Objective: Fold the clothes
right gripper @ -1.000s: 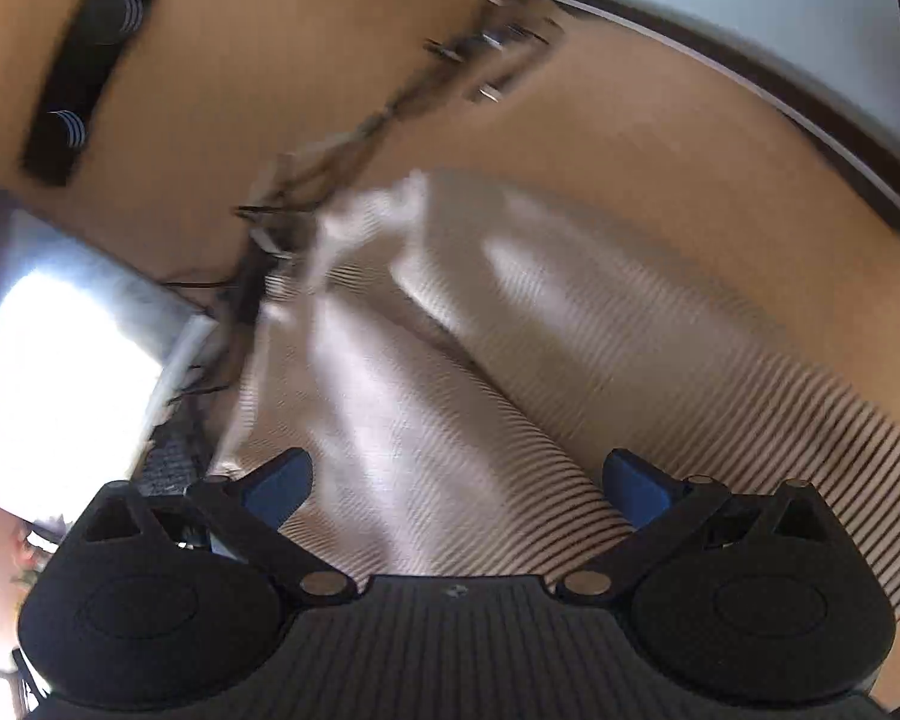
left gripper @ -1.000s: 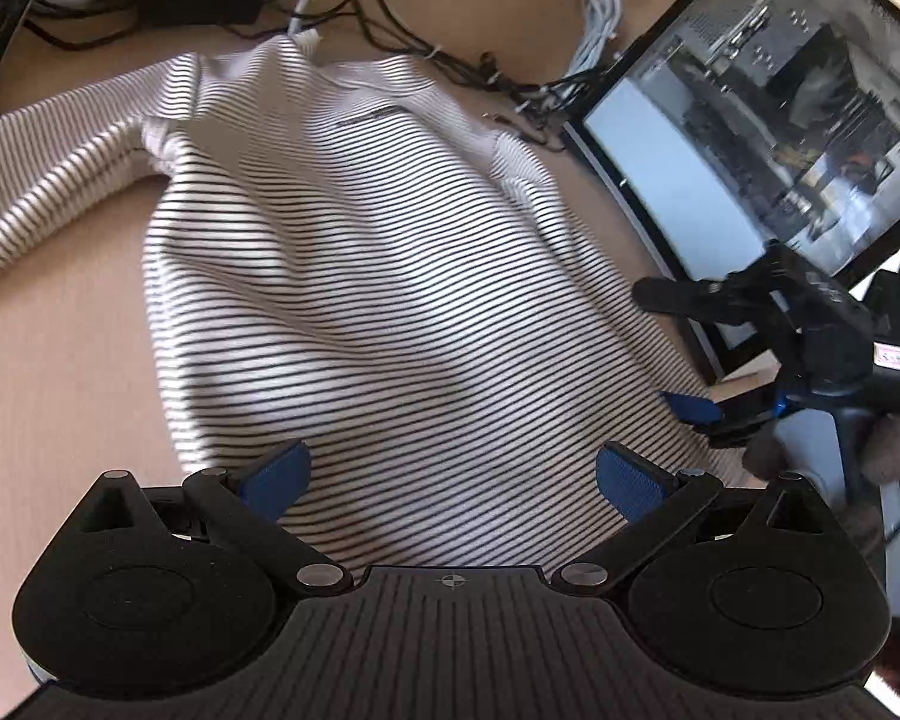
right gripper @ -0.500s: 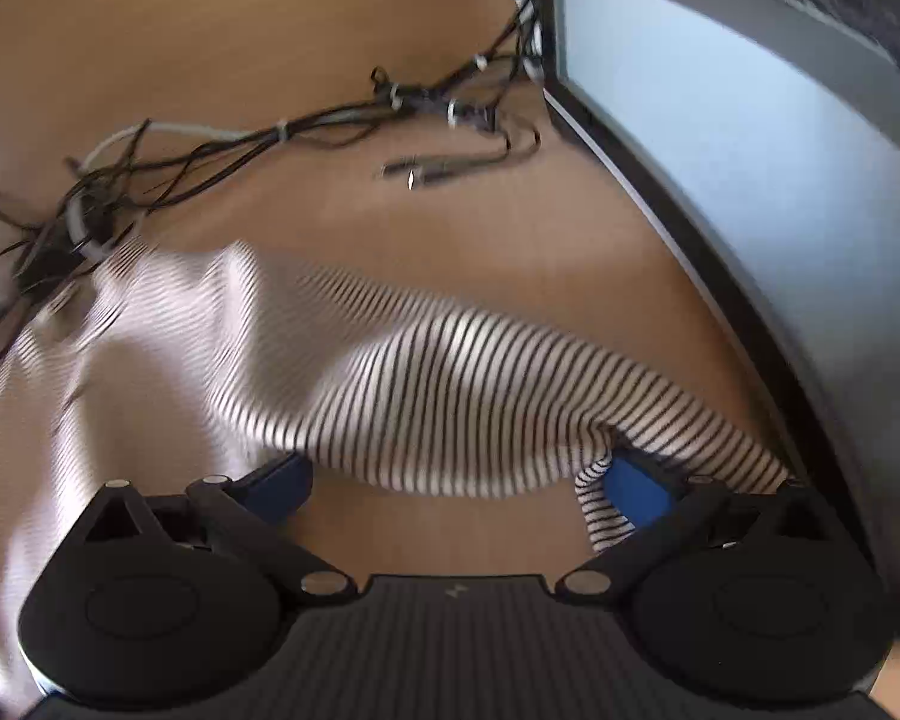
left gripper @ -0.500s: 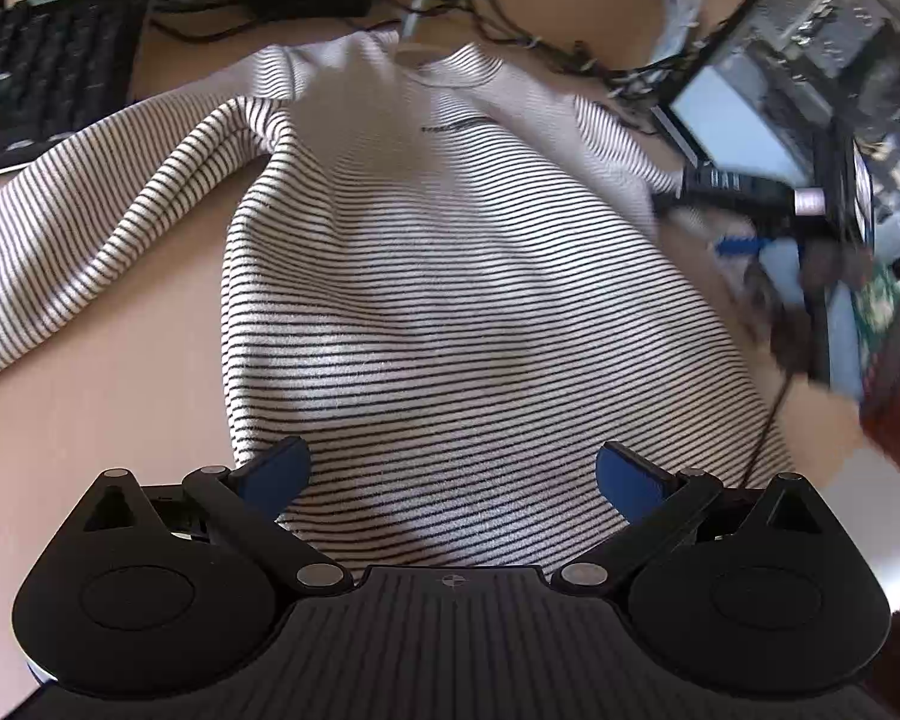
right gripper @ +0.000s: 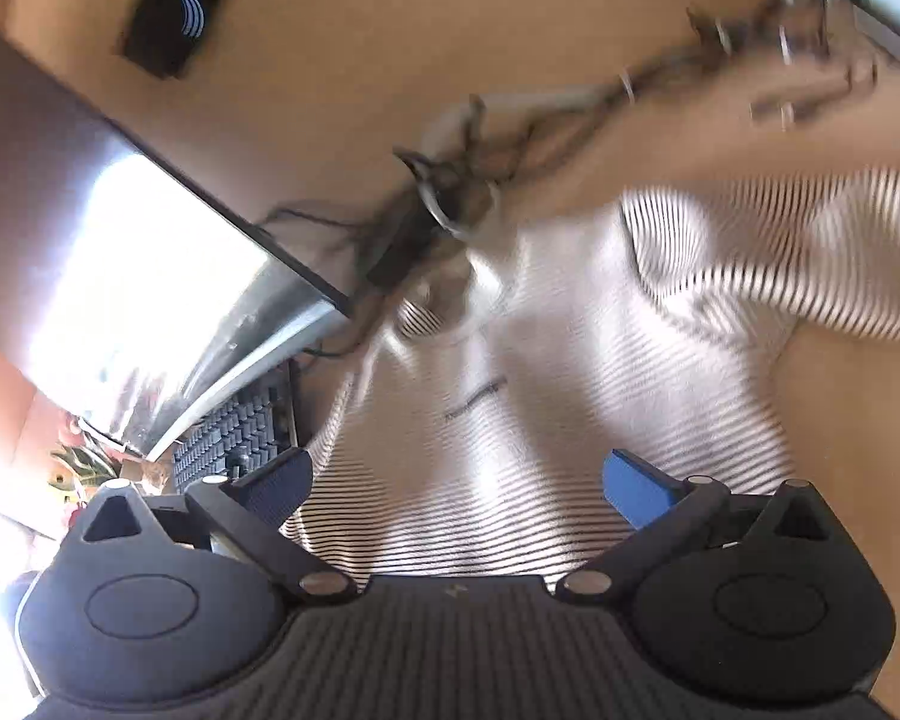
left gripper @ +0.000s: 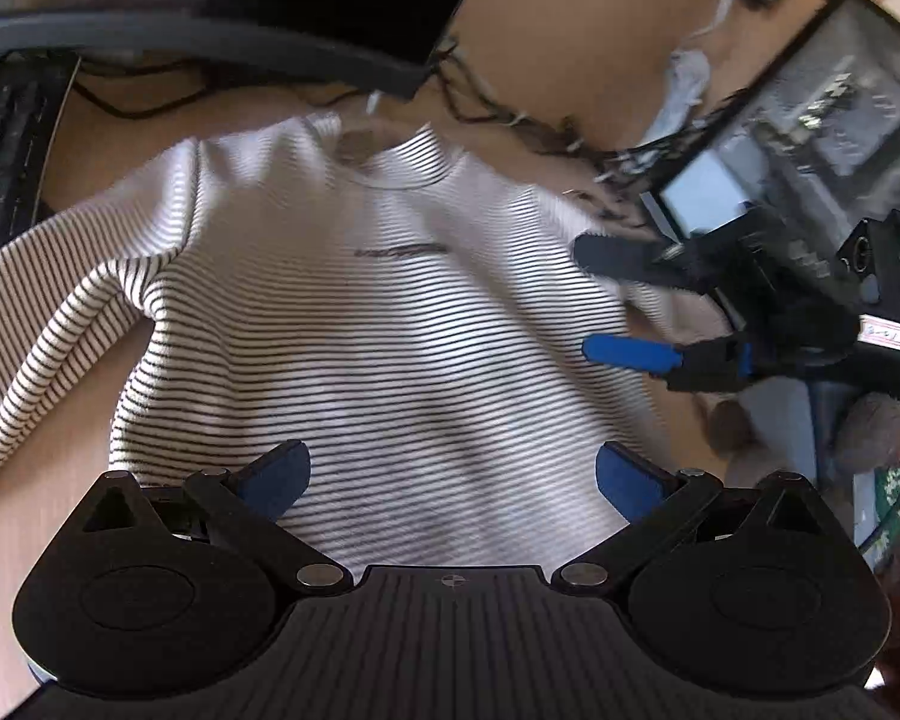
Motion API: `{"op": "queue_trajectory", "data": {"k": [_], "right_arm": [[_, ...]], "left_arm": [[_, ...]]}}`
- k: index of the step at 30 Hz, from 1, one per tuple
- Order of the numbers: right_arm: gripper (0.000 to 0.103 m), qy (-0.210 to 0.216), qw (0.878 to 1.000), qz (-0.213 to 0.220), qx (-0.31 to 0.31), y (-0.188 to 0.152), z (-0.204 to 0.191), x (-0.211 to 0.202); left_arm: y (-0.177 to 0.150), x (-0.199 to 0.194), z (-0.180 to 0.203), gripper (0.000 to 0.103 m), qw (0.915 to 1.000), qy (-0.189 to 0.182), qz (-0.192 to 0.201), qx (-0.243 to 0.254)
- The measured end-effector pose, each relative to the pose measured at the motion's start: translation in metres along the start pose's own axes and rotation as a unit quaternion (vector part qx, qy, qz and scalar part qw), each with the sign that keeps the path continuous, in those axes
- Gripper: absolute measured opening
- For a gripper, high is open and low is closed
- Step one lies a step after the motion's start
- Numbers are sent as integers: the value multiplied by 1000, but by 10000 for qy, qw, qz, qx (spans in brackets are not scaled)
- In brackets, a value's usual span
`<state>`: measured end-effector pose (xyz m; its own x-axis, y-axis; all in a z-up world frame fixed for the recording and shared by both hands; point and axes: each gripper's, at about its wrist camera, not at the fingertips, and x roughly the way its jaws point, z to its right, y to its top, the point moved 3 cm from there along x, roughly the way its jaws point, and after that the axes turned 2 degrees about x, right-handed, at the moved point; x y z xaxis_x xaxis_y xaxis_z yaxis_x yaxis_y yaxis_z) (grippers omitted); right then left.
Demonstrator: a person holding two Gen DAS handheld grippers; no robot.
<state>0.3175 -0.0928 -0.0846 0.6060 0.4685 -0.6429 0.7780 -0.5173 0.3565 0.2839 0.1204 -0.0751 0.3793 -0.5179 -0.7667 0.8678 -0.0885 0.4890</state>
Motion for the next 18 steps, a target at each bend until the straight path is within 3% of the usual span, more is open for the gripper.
{"op": "queue_trajectory", "data": {"k": [2, 4, 10, 12, 14, 18], "right_arm": [[102, -193, 9998, 27, -70, 5, 9, 8], [98, -680, 9973, 155, -245, 15, 14, 0], [97, -1544, 9811, 283, -1134, 38, 14, -9], [97, -1812, 9661, 376, -1803, 30, -1, -18], [98, -1794, 9575, 396, -2221, 15, -12, -40], [103, -2035, 9359, 275, -2861, -39, -8, -91]], "left_arm": [[-3, 6, -4, 103, 9998, 89, -148, -85], [-8, 8, -5, 103, 9997, 97, -194, -106], [-24, 8, 12, 103, 9991, -146, -398, 66], [-26, 6, 12, 103, 9990, -71, -402, 206], [-27, 2, 7, 103, 9991, -44, -367, 197], [-26, -6, -10, 103, 9997, -49, -240, -24]]}}
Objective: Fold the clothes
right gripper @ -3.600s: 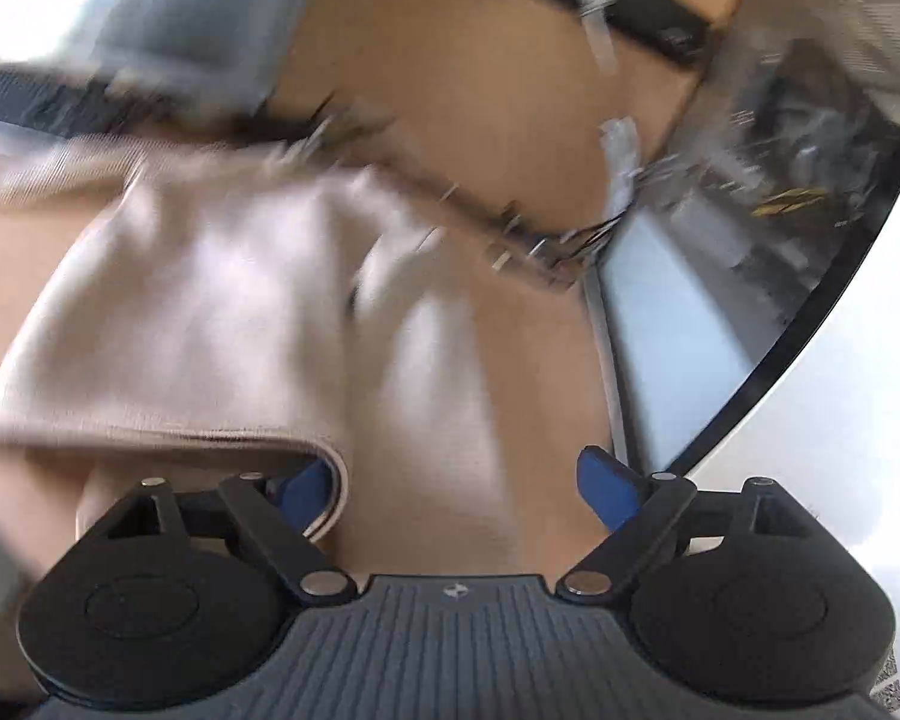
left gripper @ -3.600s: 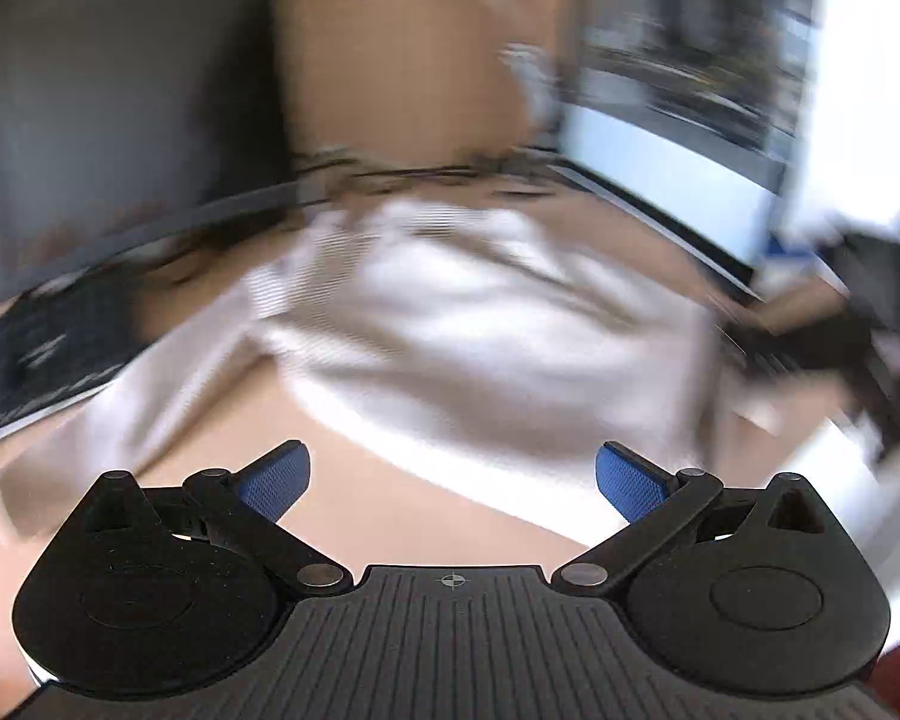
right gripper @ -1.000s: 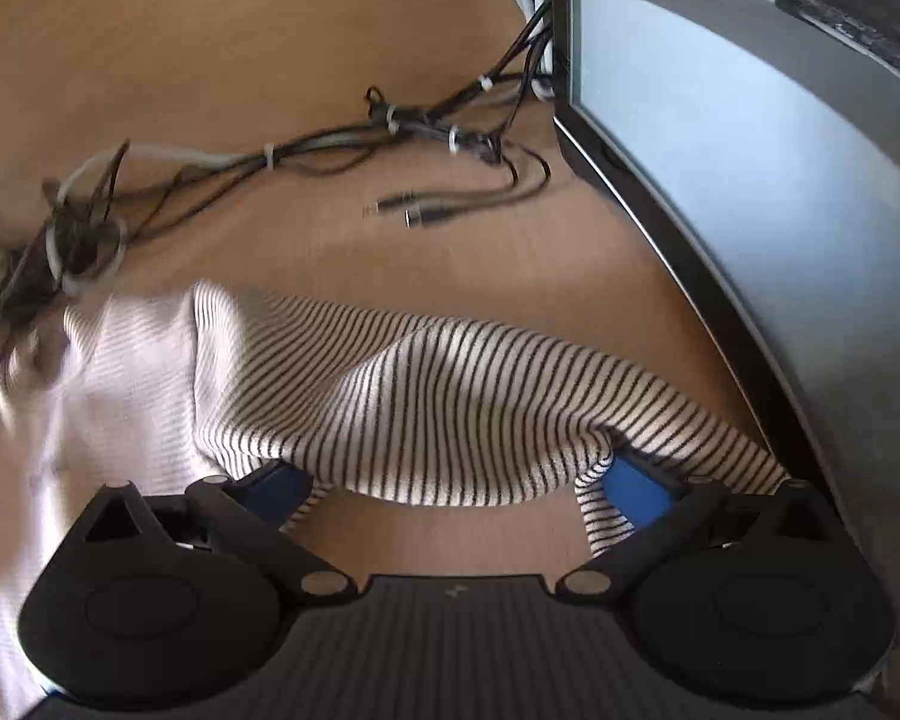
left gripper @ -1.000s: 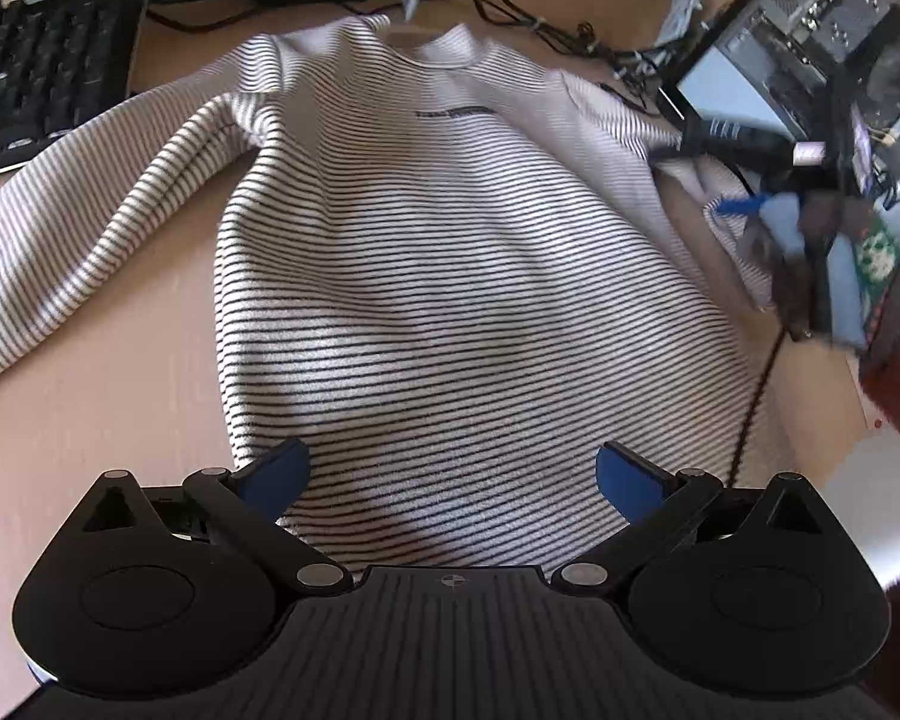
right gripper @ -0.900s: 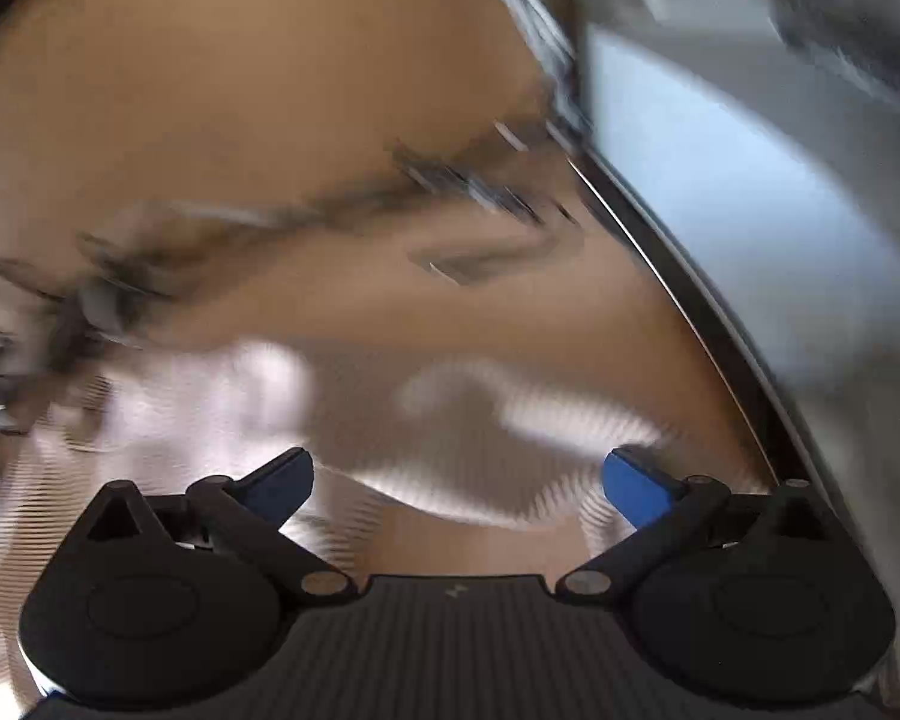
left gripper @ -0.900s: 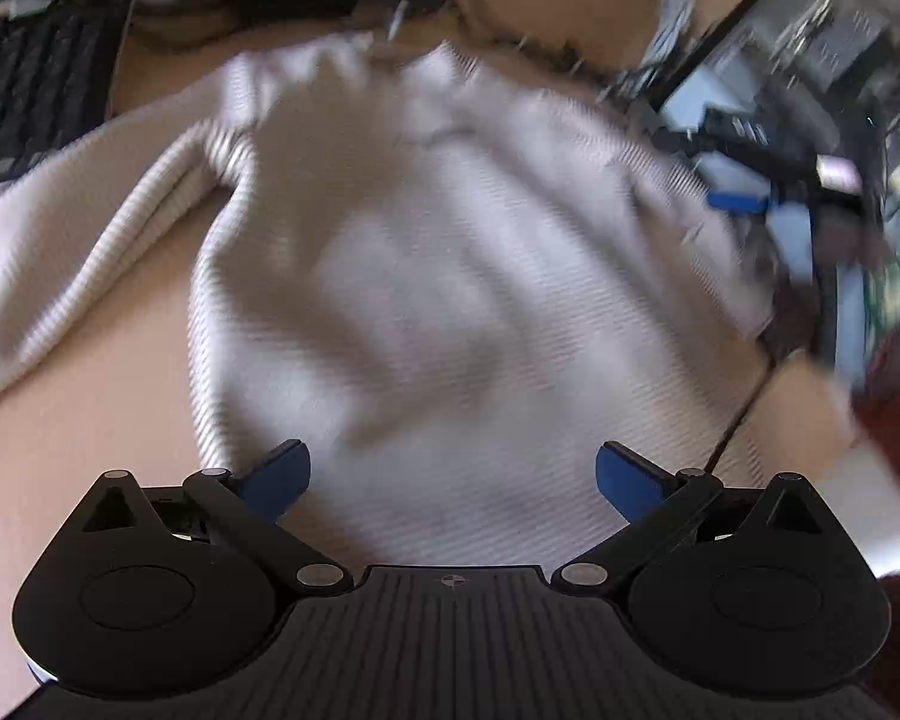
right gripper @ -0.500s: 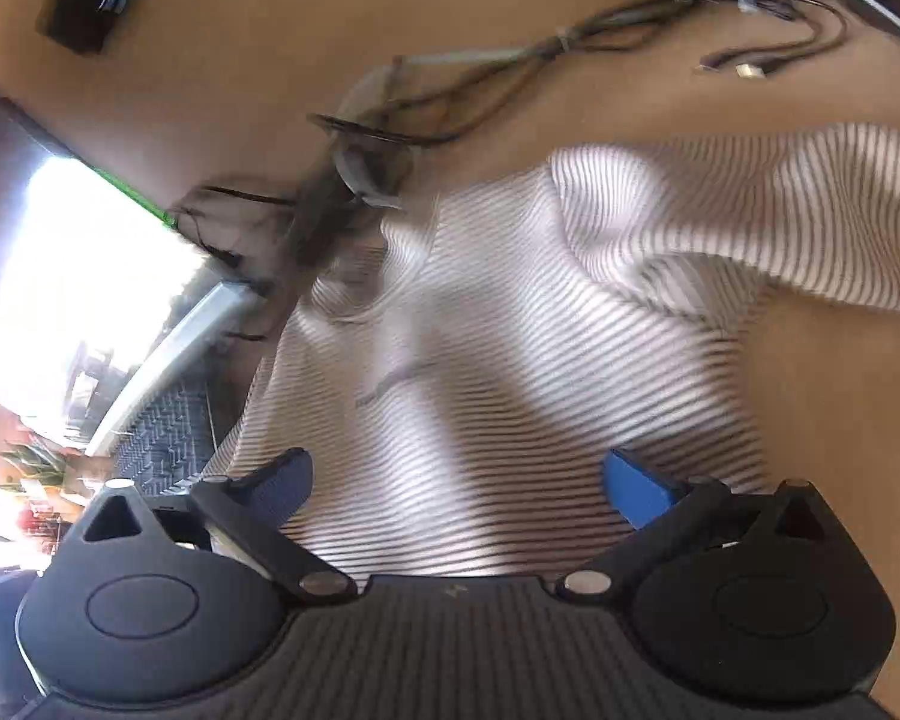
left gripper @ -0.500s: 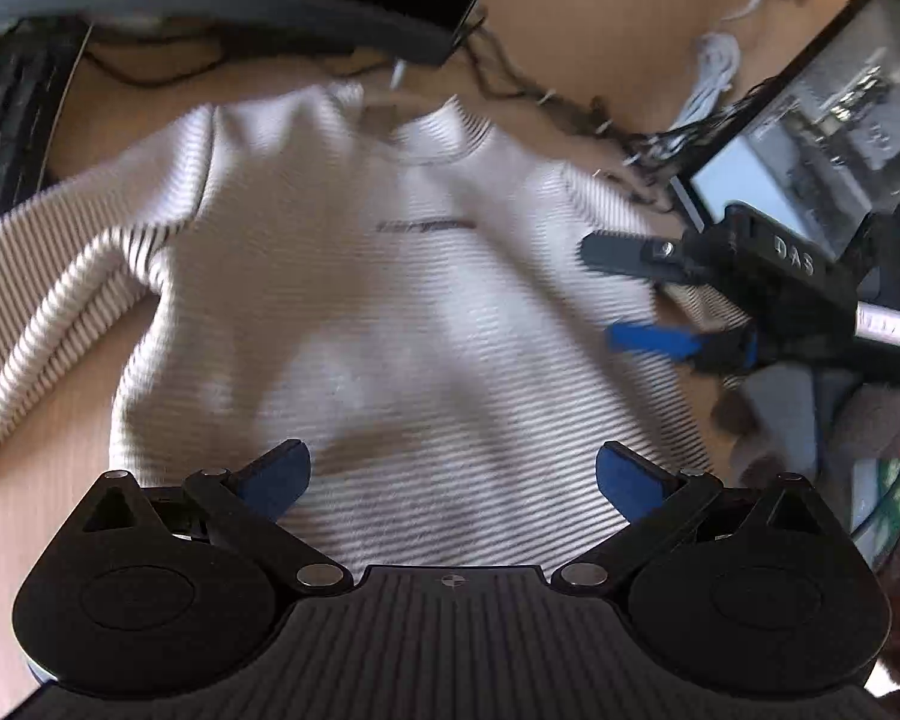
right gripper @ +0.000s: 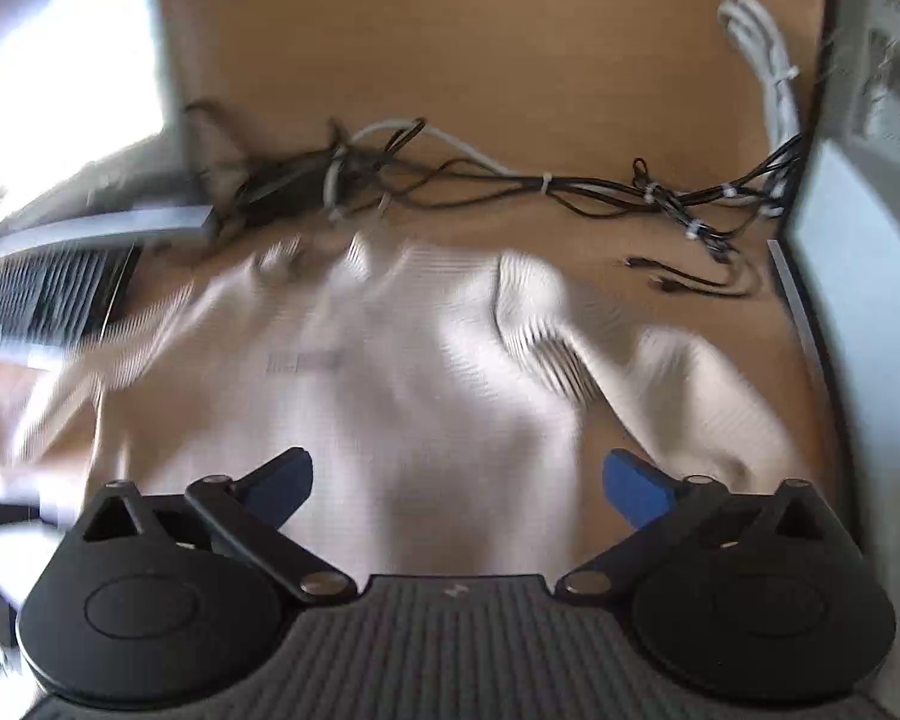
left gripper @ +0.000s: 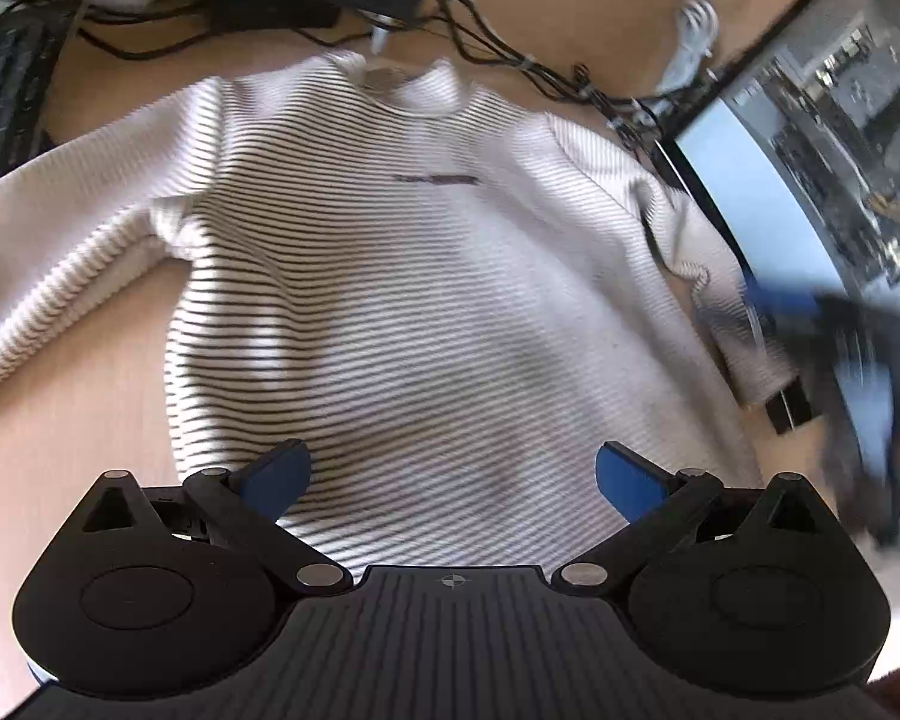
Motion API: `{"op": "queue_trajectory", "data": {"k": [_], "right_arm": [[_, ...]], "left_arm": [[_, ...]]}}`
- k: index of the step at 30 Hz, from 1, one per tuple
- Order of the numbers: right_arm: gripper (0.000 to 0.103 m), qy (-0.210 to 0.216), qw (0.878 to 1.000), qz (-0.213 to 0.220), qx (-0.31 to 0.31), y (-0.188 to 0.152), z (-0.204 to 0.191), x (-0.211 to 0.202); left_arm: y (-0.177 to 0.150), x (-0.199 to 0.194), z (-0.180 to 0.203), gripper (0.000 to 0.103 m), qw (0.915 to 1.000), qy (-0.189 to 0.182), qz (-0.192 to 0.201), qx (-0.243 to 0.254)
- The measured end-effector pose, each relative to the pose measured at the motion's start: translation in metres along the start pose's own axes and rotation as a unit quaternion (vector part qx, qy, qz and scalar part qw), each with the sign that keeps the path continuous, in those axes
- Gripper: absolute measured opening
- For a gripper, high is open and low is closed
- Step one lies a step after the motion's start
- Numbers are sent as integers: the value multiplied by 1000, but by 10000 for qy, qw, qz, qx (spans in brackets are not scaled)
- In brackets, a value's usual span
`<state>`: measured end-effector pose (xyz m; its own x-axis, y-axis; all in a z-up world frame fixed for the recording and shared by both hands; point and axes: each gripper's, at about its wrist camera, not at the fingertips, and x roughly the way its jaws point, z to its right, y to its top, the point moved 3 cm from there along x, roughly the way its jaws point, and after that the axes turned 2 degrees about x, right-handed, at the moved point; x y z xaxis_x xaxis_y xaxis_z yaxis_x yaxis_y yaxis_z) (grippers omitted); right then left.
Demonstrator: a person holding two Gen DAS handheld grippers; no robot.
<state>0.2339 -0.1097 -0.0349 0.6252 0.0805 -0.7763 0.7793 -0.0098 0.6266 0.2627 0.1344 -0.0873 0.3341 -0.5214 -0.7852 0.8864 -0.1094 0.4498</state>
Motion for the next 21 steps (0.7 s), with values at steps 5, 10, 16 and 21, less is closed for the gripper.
{"op": "queue_trajectory", "data": {"k": [5, 10, 16, 21], "right_arm": [[103, -344, 9937, -614, -872, -67, -38, -5], [103, -675, 9930, -748, -612, -99, -35, -14], [103, -734, 9942, -723, -315, -106, -43, -36], [103, 449, 9923, -347, 1105, -67, -32, -43]], "left_arm": [[-4, -3, -5, 103, 9999, -92, 17, 106], [-16, -6, 2, 103, 9982, -19, -61, 604], [-22, -13, -1, 103, 9931, 252, -114, 1143], [-8, -11, -1, 103, 9970, -28, -215, 742]]}}
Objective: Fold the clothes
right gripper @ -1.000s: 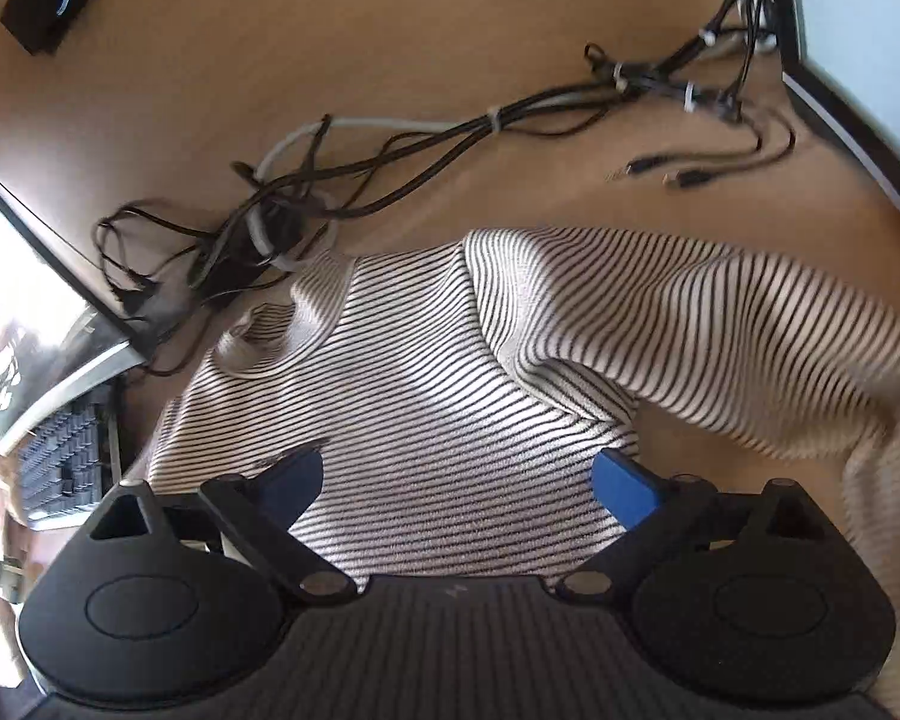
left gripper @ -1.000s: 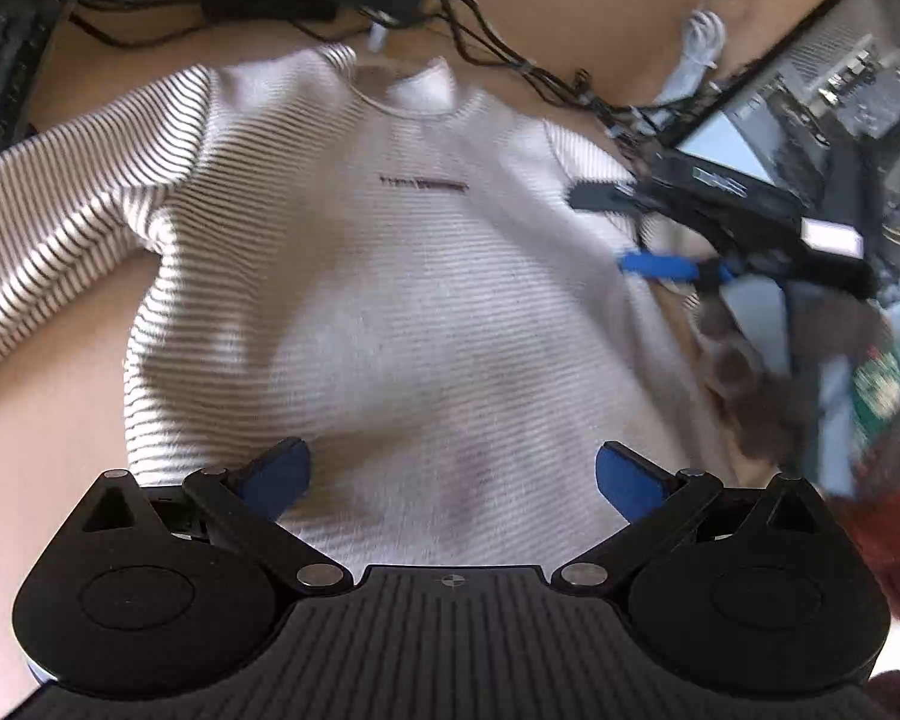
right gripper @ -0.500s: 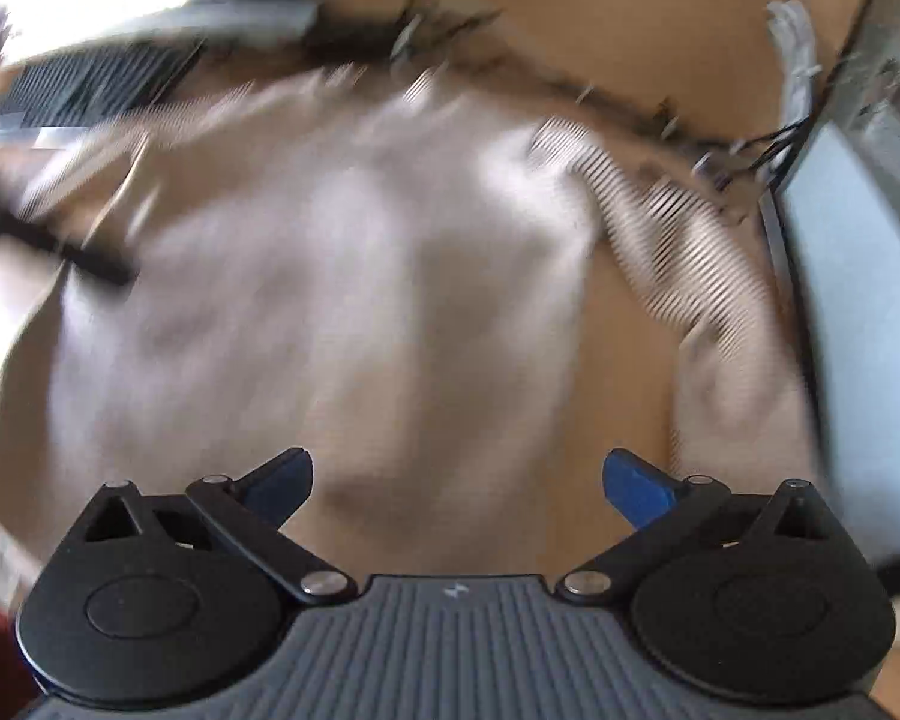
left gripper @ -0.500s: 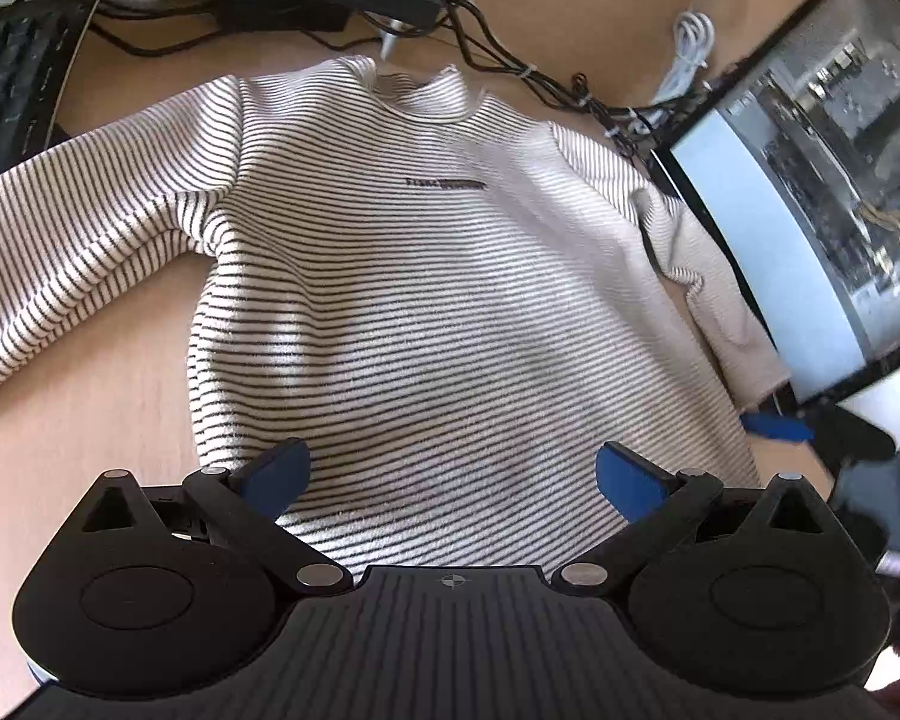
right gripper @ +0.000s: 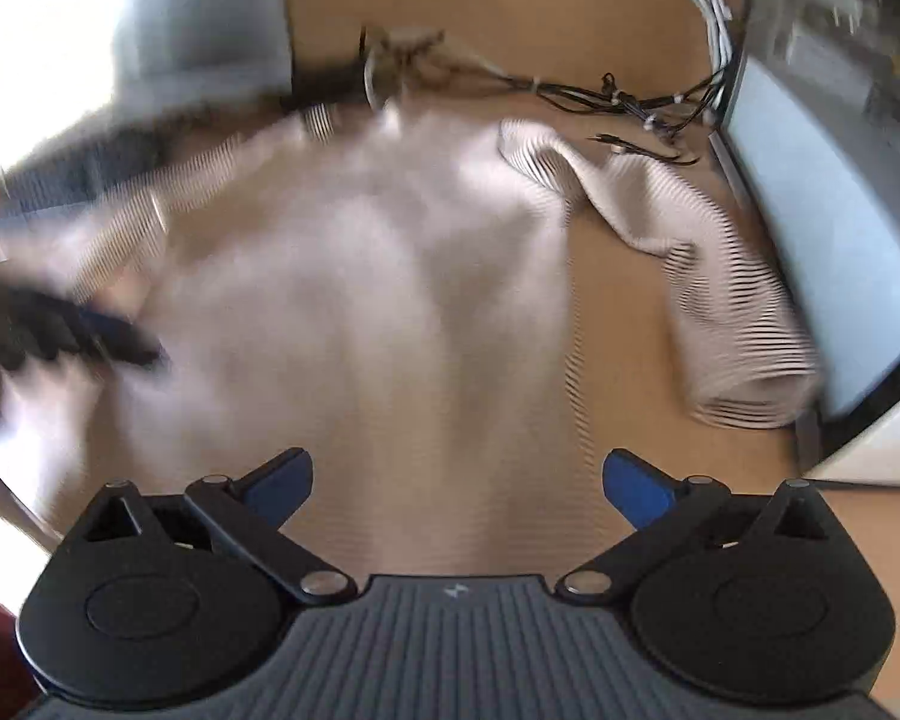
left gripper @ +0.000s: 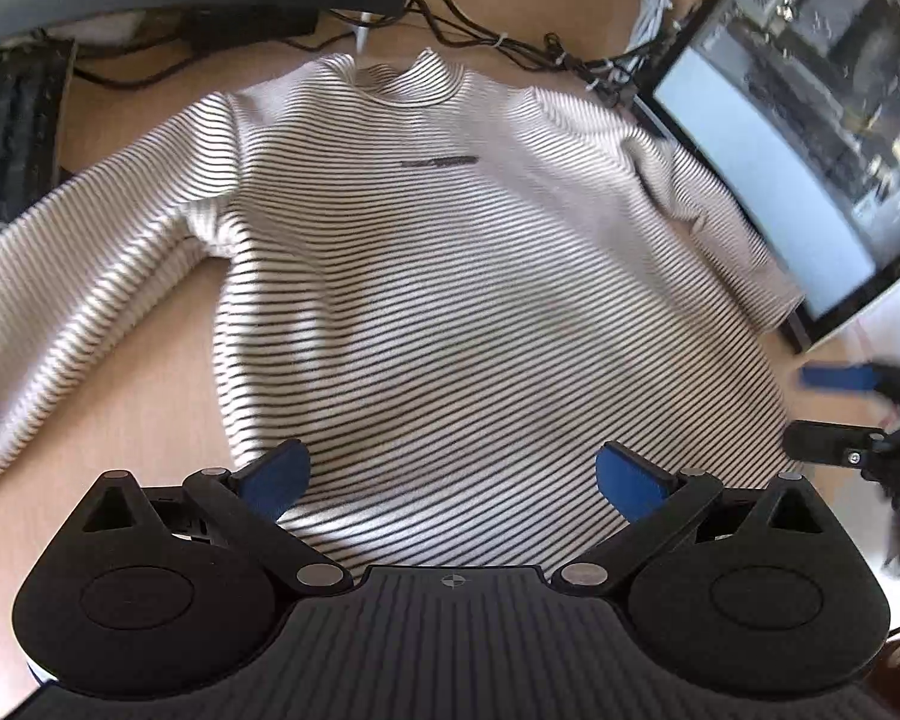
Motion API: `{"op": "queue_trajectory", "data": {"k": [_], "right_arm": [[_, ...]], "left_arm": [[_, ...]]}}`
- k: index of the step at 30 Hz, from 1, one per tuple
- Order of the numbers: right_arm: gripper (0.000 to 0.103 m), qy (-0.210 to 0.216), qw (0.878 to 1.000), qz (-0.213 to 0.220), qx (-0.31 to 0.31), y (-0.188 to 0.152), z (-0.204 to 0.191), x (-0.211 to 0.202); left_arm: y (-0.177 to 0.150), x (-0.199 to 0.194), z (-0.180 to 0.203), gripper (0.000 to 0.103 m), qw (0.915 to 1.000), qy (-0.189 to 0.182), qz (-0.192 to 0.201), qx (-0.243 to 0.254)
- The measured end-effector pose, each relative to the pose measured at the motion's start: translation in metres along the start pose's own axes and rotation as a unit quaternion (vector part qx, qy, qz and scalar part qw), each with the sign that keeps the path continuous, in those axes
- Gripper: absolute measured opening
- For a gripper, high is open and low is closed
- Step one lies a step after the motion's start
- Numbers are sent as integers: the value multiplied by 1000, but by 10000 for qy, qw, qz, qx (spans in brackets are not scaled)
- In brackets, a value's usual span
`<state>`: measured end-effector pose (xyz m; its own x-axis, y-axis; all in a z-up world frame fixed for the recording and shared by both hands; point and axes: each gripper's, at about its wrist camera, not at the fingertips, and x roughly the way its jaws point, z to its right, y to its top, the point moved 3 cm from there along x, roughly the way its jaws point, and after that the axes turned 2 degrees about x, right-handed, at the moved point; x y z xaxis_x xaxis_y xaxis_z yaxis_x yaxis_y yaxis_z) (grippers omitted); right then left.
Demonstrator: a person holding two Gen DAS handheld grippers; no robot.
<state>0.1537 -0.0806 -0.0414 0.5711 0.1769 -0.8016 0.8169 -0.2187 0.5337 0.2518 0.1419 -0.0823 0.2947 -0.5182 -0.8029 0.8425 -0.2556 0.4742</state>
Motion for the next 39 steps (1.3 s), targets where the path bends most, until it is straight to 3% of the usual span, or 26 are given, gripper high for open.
{"op": "queue_trajectory", "data": {"k": [3, 4, 6, 8, 10, 11, 12, 16, 20, 23, 25, 27, 30, 32, 35, 37, 39], "right_arm": [[103, 788, 9903, -279, 1112, 13, 11, 18], [103, 715, 9900, -264, 1185, 11, 12, 19], [103, 218, 9974, -45, 692, 8, 15, 2], [103, -857, 9950, 232, -455, -3, 10, -19], [103, -1698, 9750, 264, -1412, -24, 11, -29], [103, -2100, 9592, 272, -1874, -34, 11, -34], [103, -2300, 9513, 209, -2041, -45, 12, -37], [103, -2620, 9359, 131, -2352, -81, 10, -49], [103, -2542, 9198, 204, -2983, -109, -11, -45], [103, -2865, 8865, 583, -3588, -115, -20, -31], [103, -3120, 8732, 912, -3631, -105, -24, -19], [101, -3186, 8781, 1333, -3312, -83, -25, -20], [101, -2781, 9170, 1869, -2162, -48, -10, -49], [102, -2545, 9265, 1959, -1960, -43, -4, -59], [102, -2547, 9192, 1848, -2367, -58, 0, -46], [102, -2458, 9224, 1632, -2492, -68, 2, -33], [102, -2600, 9156, 1500, -2674, -75, 2, -20]], "left_arm": [[2, 3, 15, 103, 9997, -229, 7, 41], [0, 3, 21, 103, 9996, -232, 13, 133], [-3, 2, 29, 103, 9993, -255, -4, 258], [-9, 0, 35, 103, 9987, -398, -76, 298], [-16, -4, 45, 103, 9976, -448, -59, 519], [-20, -6, 50, 103, 9968, -455, -36, 659], [-24, -9, 55, 103, 9957, -462, -12, 799], [-40, -18, 75, 103, 9882, -74, 238, 1514], [-58, -21, 94, 103, 9791, 149, 338, 2002], [-72, -22, 107, 103, 9713, 251, 356, 2340], [-80, -17, 118, 103, 9682, 279, 271, 2473], [-87, -9, 126, 103, 9635, 468, 205, 2627], [-94, 3, 127, 103, 9533, 1168, 160, 2781], [-93, 2, 116, 103, 9451, 1715, 237, 2770], [-83, -18, 85, 103, 9448, 2381, 478, 2198], [-78, -33, 69, 103, 9442, 2642, 577, 1878], [-74, -48, 55, 103, 9428, 2850, 654, 1598]]}}
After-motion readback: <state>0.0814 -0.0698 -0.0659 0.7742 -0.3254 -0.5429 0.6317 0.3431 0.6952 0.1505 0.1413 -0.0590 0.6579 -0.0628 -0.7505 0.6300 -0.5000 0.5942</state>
